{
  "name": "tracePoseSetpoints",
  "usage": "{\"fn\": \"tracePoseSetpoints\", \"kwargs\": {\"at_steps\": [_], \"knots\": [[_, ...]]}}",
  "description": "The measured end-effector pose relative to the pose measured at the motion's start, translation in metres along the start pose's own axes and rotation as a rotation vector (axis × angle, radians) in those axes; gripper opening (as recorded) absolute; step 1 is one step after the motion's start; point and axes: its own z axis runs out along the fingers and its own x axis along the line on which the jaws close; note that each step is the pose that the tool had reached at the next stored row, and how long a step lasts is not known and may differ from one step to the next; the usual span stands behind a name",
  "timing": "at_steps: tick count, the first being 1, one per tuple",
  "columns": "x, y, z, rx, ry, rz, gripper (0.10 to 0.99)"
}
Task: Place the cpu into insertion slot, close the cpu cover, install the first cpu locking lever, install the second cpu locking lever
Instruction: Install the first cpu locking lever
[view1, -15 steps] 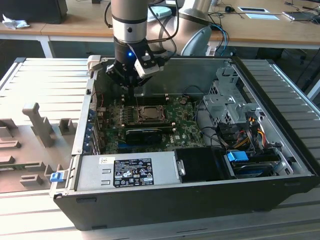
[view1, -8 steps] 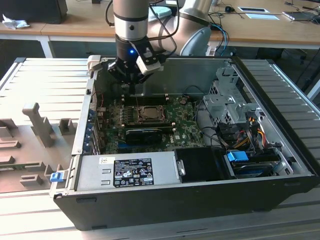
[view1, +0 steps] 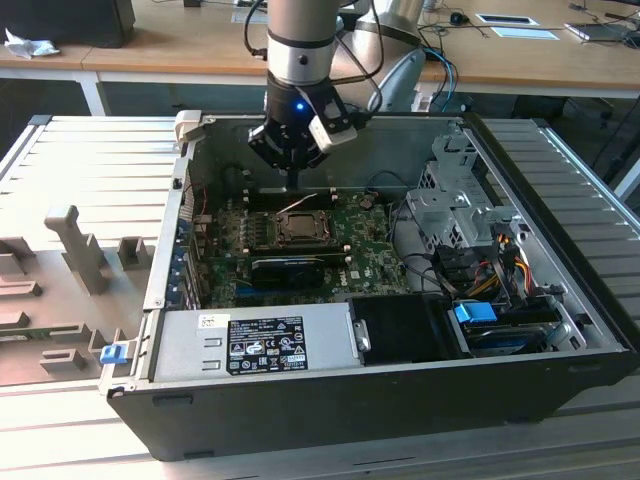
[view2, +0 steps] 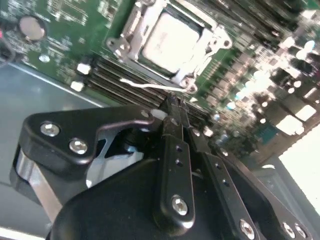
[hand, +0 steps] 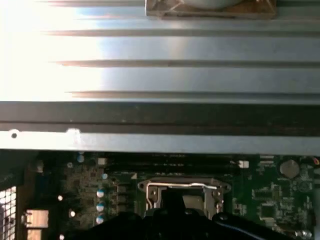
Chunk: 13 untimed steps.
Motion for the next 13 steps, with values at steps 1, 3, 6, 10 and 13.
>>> {"fn": "tracePoseSetpoints", "kwargs": {"at_steps": [1, 3, 6, 10, 13], "knots": [[0.0000, -0.0001, 0.0001, -0.012, -0.0002, 0.000, 0.106], [0.0000, -0.0010, 0.0006, -0.032, -0.0052, -0.001, 0.106], [0.0001, -0.0016, 0.0012, -0.033, -0.0344, -0.005, 0.106], [-0.0001, -0.0020, 0.0071, -0.033, -0.0405, -0.006, 0.106], [-0.0005, -0.0024, 0.0131, -0.033, -0.0405, -0.006, 0.106]]}}
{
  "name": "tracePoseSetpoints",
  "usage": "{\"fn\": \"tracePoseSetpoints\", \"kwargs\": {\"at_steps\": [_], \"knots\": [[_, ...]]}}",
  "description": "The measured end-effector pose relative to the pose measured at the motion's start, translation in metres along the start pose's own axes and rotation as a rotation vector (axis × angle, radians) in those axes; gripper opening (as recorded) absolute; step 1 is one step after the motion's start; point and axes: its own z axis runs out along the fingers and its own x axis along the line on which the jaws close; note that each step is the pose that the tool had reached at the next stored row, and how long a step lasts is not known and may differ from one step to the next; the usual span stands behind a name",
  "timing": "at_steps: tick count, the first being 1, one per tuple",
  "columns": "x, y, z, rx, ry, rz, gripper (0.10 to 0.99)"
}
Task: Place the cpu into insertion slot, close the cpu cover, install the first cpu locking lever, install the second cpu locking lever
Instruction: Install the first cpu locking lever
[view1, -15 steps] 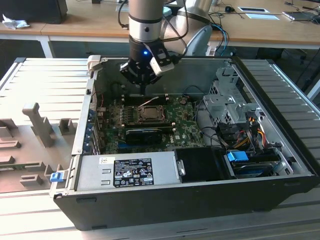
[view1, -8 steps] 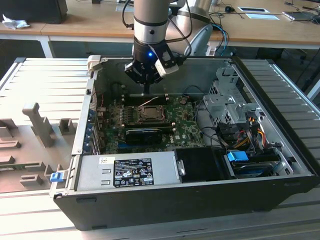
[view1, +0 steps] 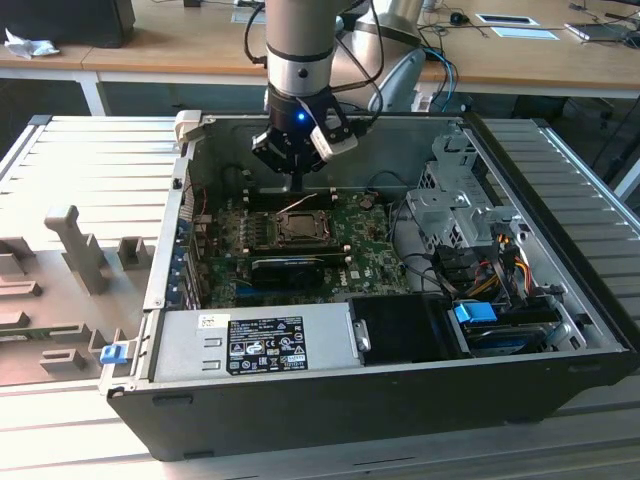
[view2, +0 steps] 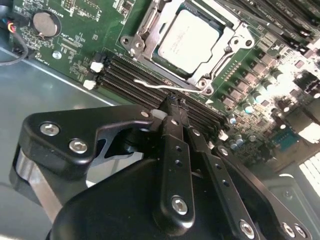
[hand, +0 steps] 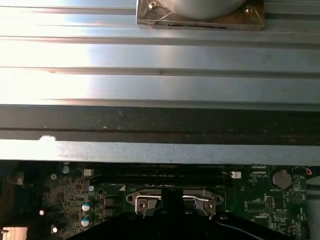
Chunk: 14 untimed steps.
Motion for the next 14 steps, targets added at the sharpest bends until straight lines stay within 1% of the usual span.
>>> {"fn": "tracePoseSetpoints", "kwargs": {"at_steps": [4, 6, 8, 14], "knots": [[-0.0010, -0.0009, 0.0093, 0.000, 0.0001, 0.000, 0.106], [-0.0018, -0.0005, 0.0110, 0.000, 0.0002, 0.000, 0.106], [-0.0030, 0.0023, 0.0134, 0.000, 0.0002, -0.001, 0.106], [-0.0077, 0.0028, 0.0158, 0.000, 0.0001, -0.001, 0.106]]}}
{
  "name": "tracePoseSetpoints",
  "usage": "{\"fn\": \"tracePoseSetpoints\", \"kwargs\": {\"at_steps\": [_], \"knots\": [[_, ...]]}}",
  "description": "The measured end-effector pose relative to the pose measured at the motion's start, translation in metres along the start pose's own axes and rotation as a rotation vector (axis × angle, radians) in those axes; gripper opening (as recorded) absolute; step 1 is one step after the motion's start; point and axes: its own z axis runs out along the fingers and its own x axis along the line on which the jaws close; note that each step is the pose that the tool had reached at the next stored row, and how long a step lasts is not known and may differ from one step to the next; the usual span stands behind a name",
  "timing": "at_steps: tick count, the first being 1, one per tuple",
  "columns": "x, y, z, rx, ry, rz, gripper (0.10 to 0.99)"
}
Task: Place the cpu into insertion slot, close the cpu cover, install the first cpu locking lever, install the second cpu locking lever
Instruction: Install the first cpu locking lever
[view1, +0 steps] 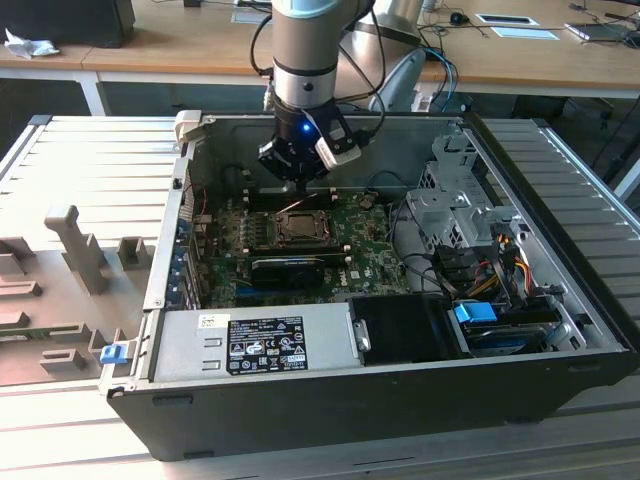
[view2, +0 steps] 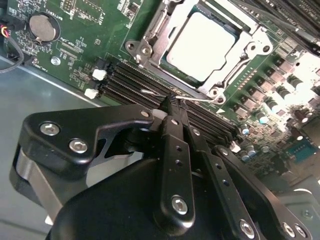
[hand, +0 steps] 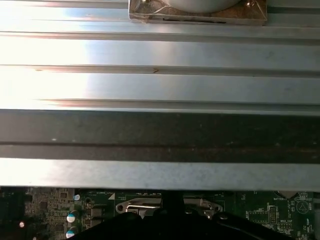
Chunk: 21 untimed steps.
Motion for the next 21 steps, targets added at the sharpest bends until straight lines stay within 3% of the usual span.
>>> {"fn": "tracePoseSetpoints", "kwargs": {"at_steps": [13, 21], "knots": [[-0.0119, 0.0006, 0.0111, 0.000, 0.0001, -0.001, 0.106], [-0.0150, -0.0008, 0.0253, 0.000, 0.0001, -0.001, 0.106]]}}
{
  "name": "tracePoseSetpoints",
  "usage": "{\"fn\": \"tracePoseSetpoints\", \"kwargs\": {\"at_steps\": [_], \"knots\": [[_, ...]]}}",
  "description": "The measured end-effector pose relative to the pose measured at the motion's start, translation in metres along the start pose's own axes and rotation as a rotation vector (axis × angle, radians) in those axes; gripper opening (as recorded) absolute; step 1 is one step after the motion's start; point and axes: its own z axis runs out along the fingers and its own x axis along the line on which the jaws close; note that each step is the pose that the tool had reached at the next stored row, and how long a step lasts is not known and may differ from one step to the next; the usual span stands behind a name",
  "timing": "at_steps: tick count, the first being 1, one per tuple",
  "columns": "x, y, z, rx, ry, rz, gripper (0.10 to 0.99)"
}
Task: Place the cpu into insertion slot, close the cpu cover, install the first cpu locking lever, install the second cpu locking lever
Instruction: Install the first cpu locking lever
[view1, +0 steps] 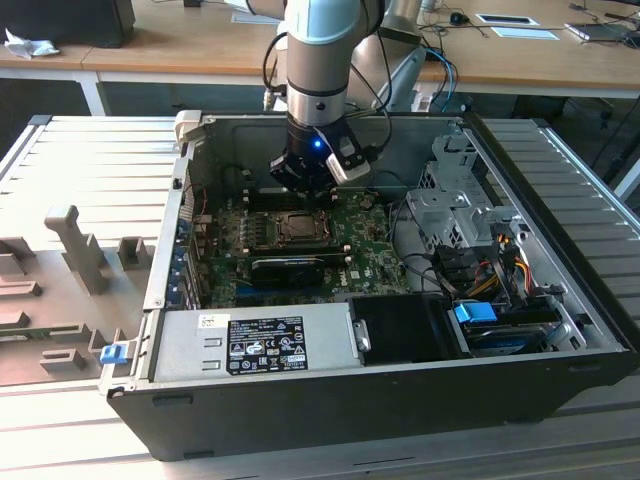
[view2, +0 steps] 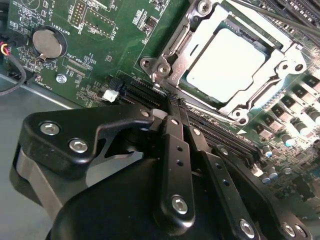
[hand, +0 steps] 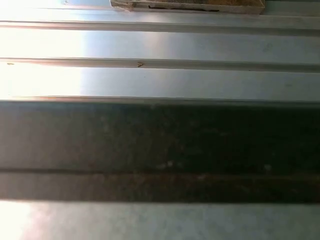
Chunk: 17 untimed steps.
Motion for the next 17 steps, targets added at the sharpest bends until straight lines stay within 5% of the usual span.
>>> {"fn": "tracePoseSetpoints", "kwargs": {"at_steps": [17], "knots": [[-0.0001, 0.0001, -0.0012, 0.002, 0.0000, 0.000, 0.106]]}}
